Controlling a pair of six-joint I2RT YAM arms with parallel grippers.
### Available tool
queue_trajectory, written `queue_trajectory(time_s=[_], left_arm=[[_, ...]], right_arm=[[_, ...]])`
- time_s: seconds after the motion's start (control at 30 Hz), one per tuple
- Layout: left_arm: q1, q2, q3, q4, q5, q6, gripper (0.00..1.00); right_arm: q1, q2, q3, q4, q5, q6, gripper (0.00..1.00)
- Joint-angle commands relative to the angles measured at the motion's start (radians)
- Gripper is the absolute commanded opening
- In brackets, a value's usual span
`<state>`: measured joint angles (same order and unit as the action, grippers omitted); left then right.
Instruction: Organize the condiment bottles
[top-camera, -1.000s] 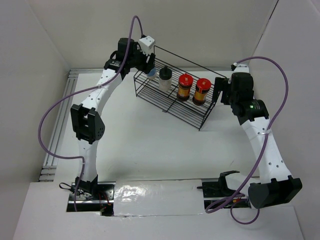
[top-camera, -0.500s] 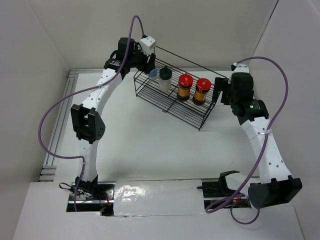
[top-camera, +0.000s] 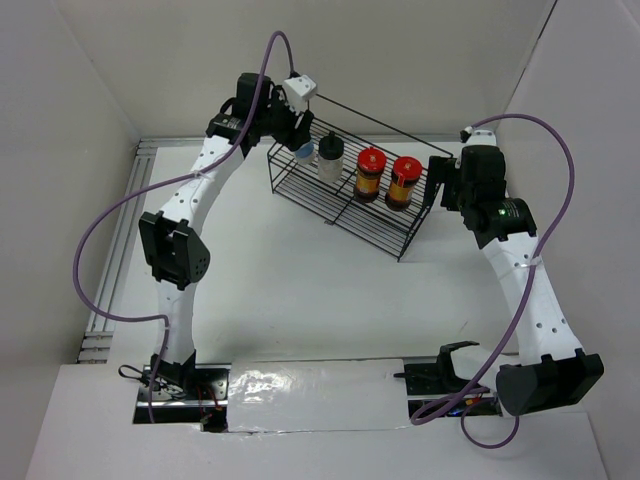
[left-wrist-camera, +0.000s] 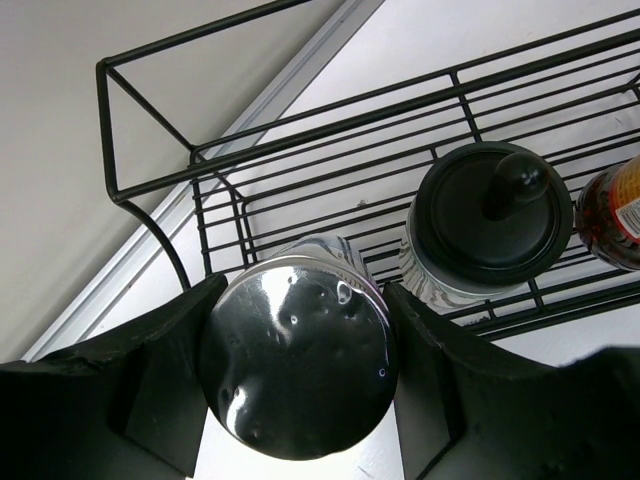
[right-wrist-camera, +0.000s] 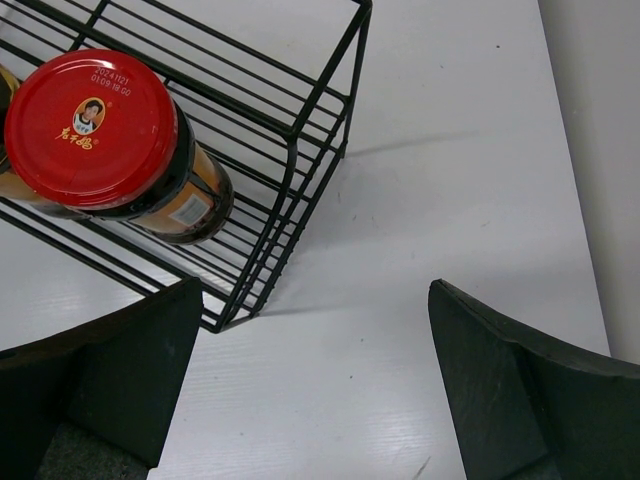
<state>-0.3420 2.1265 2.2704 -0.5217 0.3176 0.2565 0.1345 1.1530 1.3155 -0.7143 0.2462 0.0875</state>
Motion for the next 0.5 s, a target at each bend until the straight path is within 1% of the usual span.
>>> queue_trajectory(time_s=[0.0,0.1,0.17,0.2,0.27,0.3,0.37,0.4,0.47], left_arm=[[-0.008,-0.040,0.041,0.080,-0.006,0.033,0.00],[-0.008,-0.017,0.054,0.068,-0.015,0.026,0.01],[-0.008,-0.013,0.040,0.081,-0.025,0.026,0.06],[-0.006,-0.013,0.034,0.084,-0.025,0.024,0.15],[-0.008,-0.007,0.028,0.089,-0.023,0.024,0.26],[-0.006,-0.004,0.029,0.088,-0.023,0.023,0.37],[-0.006,0.007,0.031,0.088,-0.015,0.021,0.47],[-0.006,0.009,0.031,0.091,-0.009,0.018,0.54],[-0.006,0.016,0.031,0.092,0.006,0.013,0.59]], right_arm=[[-0.007,-0.010,0.004,-0.022,-0.005,-0.006,1.00],[-0.007,-0.007,0.011,-0.030,-0.005,-0.006,1.00],[-0.007,-0.007,0.014,-0.034,-0.002,-0.009,1.00],[-0.006,-0.010,0.014,-0.034,-0.001,-0.009,1.00],[-0.007,-0.010,0.011,-0.034,-0.001,-0.006,1.00],[-0.004,-0.009,0.011,-0.037,-0.001,-0.008,1.00],[-0.007,-0.007,0.011,-0.036,-0.004,-0.006,1.00],[-0.006,-0.007,0.011,-0.036,-0.005,-0.008,1.00],[-0.004,-0.003,0.014,-0.036,-0.007,-0.006,1.00]])
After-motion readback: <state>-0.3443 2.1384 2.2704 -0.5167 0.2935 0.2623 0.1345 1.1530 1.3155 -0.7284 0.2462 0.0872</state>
